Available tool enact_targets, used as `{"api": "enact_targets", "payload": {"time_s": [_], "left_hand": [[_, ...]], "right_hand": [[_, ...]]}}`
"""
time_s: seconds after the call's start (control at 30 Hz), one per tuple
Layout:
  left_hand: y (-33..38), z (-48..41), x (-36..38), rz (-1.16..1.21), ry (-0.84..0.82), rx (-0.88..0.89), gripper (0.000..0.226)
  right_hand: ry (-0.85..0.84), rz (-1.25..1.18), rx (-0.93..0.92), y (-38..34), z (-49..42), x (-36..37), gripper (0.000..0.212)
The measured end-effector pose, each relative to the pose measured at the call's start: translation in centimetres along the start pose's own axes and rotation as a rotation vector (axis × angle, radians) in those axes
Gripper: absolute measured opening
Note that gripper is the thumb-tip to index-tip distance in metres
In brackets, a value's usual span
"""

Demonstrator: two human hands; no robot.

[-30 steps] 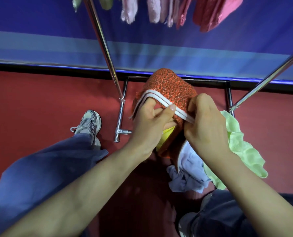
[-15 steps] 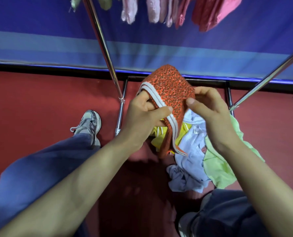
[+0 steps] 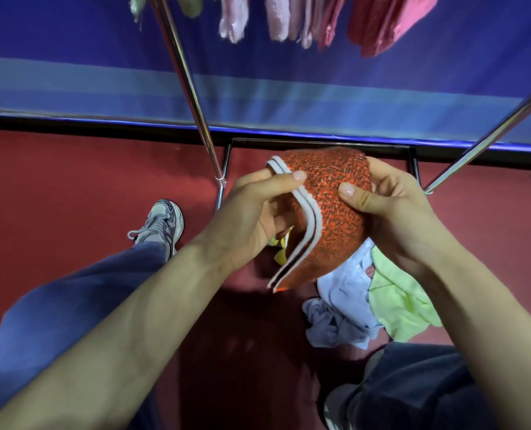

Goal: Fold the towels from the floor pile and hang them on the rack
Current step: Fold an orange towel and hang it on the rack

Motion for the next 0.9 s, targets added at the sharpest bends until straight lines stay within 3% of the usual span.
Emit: {"api": "enact_targets", "payload": {"time_s": [0.13,0.27,0.5,0.6,0.67,0.73,0.83,0.9], "left_hand": [[-0.7,0.1,0.3,-0.091,-0.046,-0.106,0.041],[-1.0,0.4,0.8,-0.202,-0.158,-0.09,0.031],[-1.3,0.2,0.8,-0.088,-0.218,-0.045,0.058],[-1.1,0.2,1.2,0.014,-0.259,-0.038,0.024],[-1.2,0.3,1.6,0.009,-0.291,-0.007,0.009],[-1.5,0.7,2.2,-0.033,-0.312,0.011,0.026],[-1.9,1.2,3.5,-0.16,-0.348,0.031,0.026],[-1.9,1.4,4.1,-0.22,-0.312,0.02,0.041]], "right_hand": [[0.033,-0.05,-0.016,-0.2,-0.1,-0.3,0.042],[0.155,0.055,-0.023,-0.1,-0.2,-0.7,0.037],[0.643,0.769,-0.136,-0.2,0.4,-2.4,0.019],[0.588,0.883,-0.242,-0.5,0.8,-1.1,0.016],[0.465,0.992,-0.255,-0.2,0.9,0.4,0.028],[0.391,1.085,-0.232,0.7,0.9,1.6,0.039],[0.431,1.153,-0.173,1.5,0.8,2.7,0.047],[0.462,1.159,-0.155,1.5,0.7,2.9,0.049]]}}
Point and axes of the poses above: each hand's wrist, its own z-axis away from the middle knuckle, its own x-axis out of the palm, y = z × x, the point moved 2 cm from there along -z, towards the middle knuckle, and after that the axes turned 13 degrees about -y, right-handed, at the moved point
